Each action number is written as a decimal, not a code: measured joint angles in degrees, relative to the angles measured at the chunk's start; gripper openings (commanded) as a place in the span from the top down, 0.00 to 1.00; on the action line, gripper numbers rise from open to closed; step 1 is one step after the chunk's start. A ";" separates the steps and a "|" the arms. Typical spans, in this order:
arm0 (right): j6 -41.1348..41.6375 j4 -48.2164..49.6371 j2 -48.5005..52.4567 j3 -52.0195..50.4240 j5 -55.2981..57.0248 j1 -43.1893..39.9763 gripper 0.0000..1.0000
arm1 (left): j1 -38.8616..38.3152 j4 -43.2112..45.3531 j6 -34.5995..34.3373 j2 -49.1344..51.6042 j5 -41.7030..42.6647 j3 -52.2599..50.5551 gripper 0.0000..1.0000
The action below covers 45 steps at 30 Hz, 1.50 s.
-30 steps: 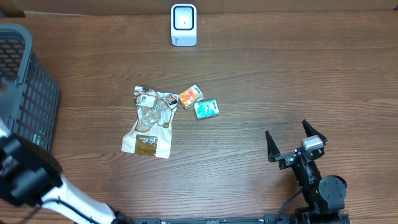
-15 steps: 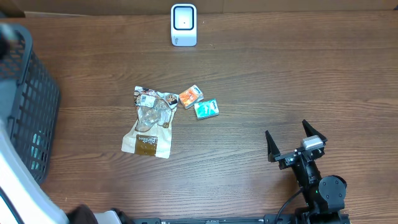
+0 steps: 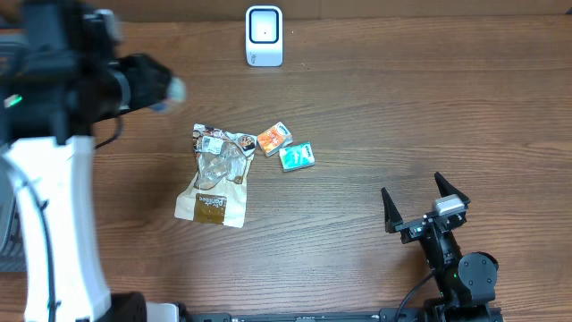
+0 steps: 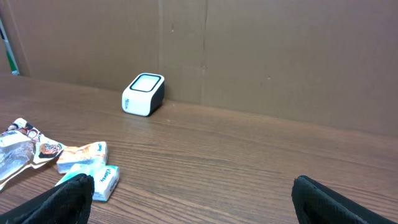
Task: Scan the item barcode
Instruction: 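Carry the green-capped jar out and set it right of the packs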
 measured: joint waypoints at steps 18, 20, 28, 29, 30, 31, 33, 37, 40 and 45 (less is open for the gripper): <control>0.00 0.00 0.00 -0.02 0.00 -0.02 0.00 | -24.81 2.56 1.68 24.06 -2.69 -4.79 0.78; -0.02 -0.02 0.00 -0.02 -0.02 -0.02 0.00 | -24.57 2.10 1.66 25.16 -4.50 -4.94 0.78; 0.00 -0.02 0.00 -0.02 0.00 0.00 0.00 | -22.60 5.03 1.66 25.66 -5.86 -5.05 0.80; 0.00 0.00 0.00 -0.02 -0.02 0.00 0.00 | -22.53 5.81 1.68 25.66 -5.38 -5.05 0.81; 0.02 0.02 0.00 0.00 0.00 0.00 0.00 | -22.62 6.93 1.66 25.66 -4.72 -5.07 0.82; 0.00 -0.02 0.00 -0.02 -0.02 -0.02 0.00 | -22.80 8.35 1.66 25.66 -4.04 -5.07 0.82; 0.00 0.00 0.00 0.00 0.00 -0.02 0.00 | -23.96 13.11 1.66 25.66 -2.69 -5.22 0.83; 0.02 0.00 0.00 -0.02 -0.02 -0.02 0.00 | -27.45 20.92 1.77 25.66 -1.64 -6.23 0.80; -0.02 -0.02 0.00 -0.02 -0.02 -0.02 0.00 | -30.62 24.28 2.21 25.66 -1.05 -7.32 0.80; 0.00 -0.02 0.00 -0.02 0.00 -0.02 0.00 | -34.93 28.92 3.02 25.66 -0.46 -10.62 0.79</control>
